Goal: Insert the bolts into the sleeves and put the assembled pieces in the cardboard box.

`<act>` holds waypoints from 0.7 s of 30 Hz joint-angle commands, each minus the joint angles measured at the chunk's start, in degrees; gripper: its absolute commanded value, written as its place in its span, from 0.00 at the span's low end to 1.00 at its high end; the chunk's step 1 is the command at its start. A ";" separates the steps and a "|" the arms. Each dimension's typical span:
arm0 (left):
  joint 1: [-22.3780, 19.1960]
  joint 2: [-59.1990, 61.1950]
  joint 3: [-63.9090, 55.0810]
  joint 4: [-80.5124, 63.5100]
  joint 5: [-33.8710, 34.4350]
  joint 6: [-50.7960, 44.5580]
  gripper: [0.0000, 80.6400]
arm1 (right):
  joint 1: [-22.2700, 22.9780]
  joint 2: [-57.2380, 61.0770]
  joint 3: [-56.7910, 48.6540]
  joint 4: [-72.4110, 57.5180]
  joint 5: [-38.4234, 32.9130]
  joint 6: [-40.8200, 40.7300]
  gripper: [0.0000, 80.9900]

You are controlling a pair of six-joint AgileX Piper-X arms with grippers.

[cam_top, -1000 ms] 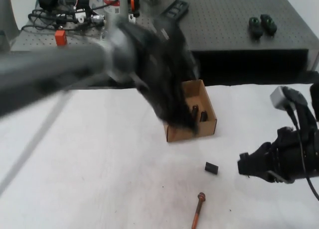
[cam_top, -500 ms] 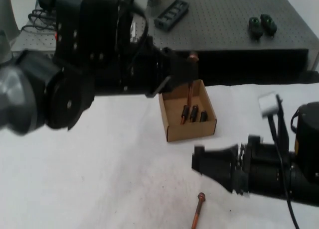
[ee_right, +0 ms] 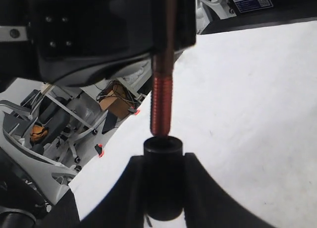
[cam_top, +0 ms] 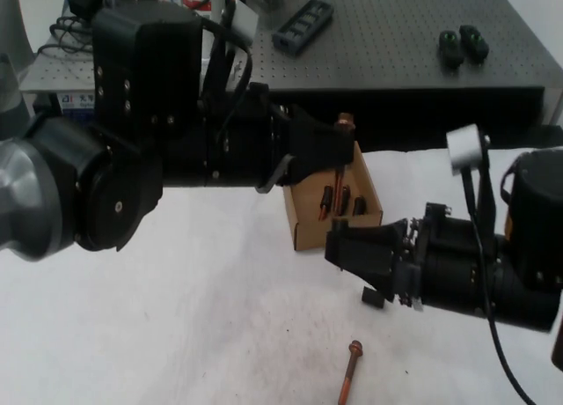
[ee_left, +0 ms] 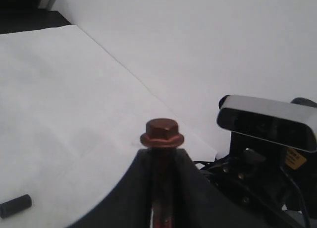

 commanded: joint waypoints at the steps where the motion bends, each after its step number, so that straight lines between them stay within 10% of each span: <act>1: 0.01 -0.85 -0.29 -1.35 0.73 -0.60 0.01 | 0.14 1.18 -2.02 -1.18 -1.08 0.23 0.01; 14: 0.01 -0.85 -0.29 -1.01 2.13 -0.35 0.01 | 0.14 1.23 -2.57 -8.31 4.49 -0.02 0.01; 21: 0.01 -0.85 -0.29 -1.03 -0.10 -0.31 0.64 | -1.73 1.23 -2.57 -8.33 8.67 -0.20 0.01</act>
